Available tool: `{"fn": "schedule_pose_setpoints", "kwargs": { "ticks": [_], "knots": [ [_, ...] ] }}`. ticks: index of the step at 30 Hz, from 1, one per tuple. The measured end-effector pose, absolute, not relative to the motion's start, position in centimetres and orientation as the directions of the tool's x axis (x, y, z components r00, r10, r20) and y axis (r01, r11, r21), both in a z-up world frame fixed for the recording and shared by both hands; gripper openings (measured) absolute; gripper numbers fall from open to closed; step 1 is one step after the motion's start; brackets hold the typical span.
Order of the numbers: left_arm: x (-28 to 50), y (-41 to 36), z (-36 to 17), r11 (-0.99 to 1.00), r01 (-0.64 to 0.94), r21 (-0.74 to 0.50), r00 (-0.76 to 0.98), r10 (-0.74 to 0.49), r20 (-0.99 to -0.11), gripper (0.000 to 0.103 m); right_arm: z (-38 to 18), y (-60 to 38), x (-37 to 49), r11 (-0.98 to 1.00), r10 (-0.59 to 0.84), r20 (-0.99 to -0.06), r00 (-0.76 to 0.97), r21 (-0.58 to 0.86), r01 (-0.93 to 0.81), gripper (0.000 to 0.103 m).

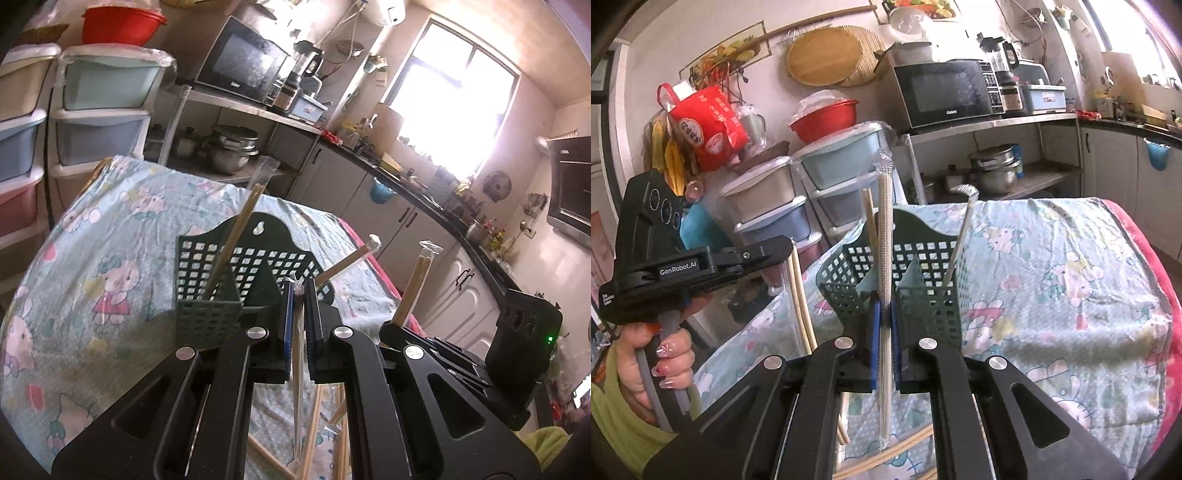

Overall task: Organize utensils
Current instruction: 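Lift the chopstick upright with the left gripper while the right gripper carries its chopstick over the caddy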

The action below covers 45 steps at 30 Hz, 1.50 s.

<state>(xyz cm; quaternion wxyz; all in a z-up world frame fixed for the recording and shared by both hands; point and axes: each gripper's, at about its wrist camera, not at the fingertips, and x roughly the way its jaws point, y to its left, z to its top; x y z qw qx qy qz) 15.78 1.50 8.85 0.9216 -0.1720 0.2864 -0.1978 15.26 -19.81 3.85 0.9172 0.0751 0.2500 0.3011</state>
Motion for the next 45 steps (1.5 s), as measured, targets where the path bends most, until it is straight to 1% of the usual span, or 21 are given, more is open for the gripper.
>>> {"fn": "schedule_pose_setpoints", "kwargs": {
  "ticks": [10, 20, 31, 45],
  "knots": [
    [16.5, 0.5, 11.0, 0.861, 0.309, -0.405, 0.768, -0.476, -0.427, 0.003, 5.4, -20.9, 15.0, 0.828, 0.561, -0.378, 0.736, 0.270, -0.492, 0.006],
    [17.1, 0.4, 14.2, 0.866, 0.331, -0.375, 0.803, -0.467, -0.370, 0.003, 7.2, -21.3, 15.8, 0.833, 0.553, -0.339, 0.761, 0.263, -0.487, 0.006],
    [18.1, 0.6, 17.1, 0.880, 0.331, -0.341, 0.846, -0.437, -0.306, 0.003, 9.8, -20.8, 16.8, 0.833, 0.551, -0.278, 0.787, 0.252, -0.493, 0.006],
    [19.7, 1.1, 19.6, 0.910, 0.288, -0.299, 0.899, -0.365, -0.242, 0.003, 12.3, -19.8, 18.8, 0.834, 0.545, -0.210, 0.812, 0.228, -0.502, 0.006]
  ]
}}
